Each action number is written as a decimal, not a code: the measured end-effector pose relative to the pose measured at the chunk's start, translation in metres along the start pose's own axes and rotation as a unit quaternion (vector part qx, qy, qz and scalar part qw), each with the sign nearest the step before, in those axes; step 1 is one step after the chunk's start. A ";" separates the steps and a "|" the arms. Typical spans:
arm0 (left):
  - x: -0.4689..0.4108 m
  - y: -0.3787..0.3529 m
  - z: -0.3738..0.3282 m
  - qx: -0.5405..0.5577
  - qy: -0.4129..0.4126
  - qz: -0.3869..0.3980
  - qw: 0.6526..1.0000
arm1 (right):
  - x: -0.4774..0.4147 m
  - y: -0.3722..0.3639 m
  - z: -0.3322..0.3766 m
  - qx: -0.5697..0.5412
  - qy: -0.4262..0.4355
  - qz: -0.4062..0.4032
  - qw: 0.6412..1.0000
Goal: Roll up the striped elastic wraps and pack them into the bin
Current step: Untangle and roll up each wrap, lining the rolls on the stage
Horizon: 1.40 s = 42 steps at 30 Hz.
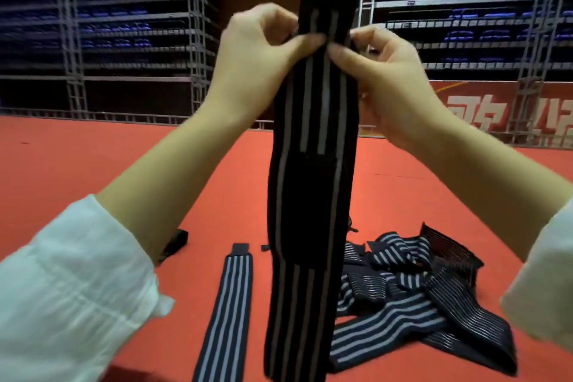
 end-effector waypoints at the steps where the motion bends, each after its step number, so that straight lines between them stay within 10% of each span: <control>1: 0.000 0.007 0.004 -0.014 -0.002 -0.005 1.000 | -0.002 -0.007 -0.005 -0.013 -0.004 0.003 1.000; 18: 0.225 -0.030 0.319 -0.070 0.427 0.132 0.892 | 0.092 -0.034 -0.368 -0.011 -0.409 -0.093 0.908; 42: 0.283 -0.128 0.470 -0.153 0.456 0.180 0.858 | 0.089 0.039 -0.555 0.261 -0.356 -0.103 0.891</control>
Point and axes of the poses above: each hand's wrist, its own x-axis away from the middle knuckle, its own y-axis out of the back of the hand, z = x × y, the point moved 4 cm from there along -x, towards the middle knuckle, and after that the axes turned 13 degrees about -x, right-handed, at the moved point
